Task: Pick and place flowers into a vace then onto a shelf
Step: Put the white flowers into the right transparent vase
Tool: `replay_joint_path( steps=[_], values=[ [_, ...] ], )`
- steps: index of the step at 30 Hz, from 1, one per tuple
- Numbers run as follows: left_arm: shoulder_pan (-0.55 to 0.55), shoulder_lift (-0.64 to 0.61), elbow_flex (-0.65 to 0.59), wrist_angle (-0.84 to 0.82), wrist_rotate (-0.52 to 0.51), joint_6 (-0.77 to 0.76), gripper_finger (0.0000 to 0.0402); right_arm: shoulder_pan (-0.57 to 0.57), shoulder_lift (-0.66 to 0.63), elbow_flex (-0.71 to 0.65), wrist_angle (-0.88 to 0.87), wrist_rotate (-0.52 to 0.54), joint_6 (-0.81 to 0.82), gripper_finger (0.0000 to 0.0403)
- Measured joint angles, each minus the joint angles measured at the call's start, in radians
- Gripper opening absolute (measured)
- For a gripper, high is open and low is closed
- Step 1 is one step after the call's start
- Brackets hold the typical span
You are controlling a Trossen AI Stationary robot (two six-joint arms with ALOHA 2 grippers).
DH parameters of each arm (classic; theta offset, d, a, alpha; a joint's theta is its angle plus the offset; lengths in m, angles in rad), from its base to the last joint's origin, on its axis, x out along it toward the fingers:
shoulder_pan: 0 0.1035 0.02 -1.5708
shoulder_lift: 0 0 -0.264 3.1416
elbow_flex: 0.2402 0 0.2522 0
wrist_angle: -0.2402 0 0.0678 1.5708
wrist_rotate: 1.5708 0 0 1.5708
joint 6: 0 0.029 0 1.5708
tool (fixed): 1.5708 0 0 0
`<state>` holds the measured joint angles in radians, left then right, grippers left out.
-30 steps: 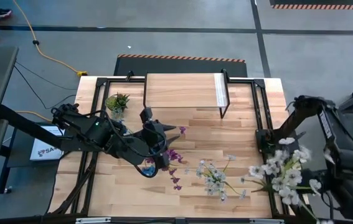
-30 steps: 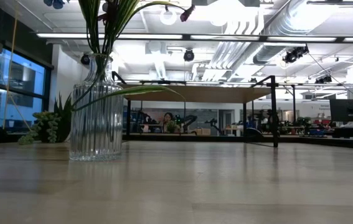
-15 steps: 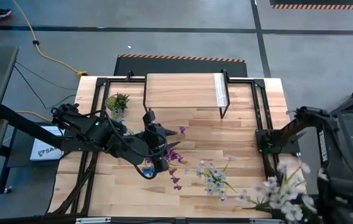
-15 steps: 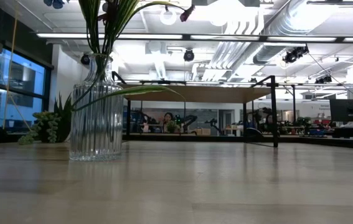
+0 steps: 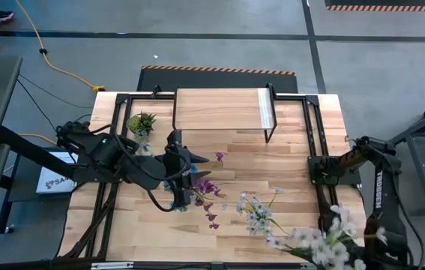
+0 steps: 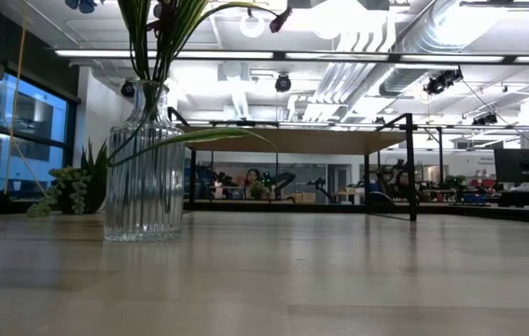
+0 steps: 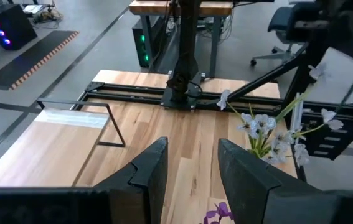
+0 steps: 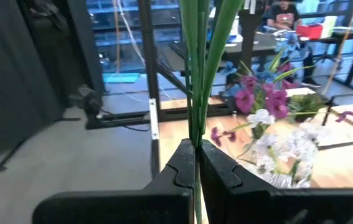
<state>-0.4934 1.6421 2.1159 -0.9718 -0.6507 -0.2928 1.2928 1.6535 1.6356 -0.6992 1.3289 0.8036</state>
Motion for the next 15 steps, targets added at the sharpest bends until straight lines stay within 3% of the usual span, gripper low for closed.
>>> replay_joint_path(
  steps=[5, 15],
  values=[
    [0.003, -0.017, -0.001, 0.001, 0.010, 0.019, 0.0175, -0.047, 0.002, 0.000, -0.061, -0.013, 0.002, 0.0000],
    [0.002, -0.034, 0.000, 0.003, 0.010, 0.026, 0.0175, -0.103, 0.002, 0.000, -0.219, -0.168, 0.143, 0.0000]
  ],
)
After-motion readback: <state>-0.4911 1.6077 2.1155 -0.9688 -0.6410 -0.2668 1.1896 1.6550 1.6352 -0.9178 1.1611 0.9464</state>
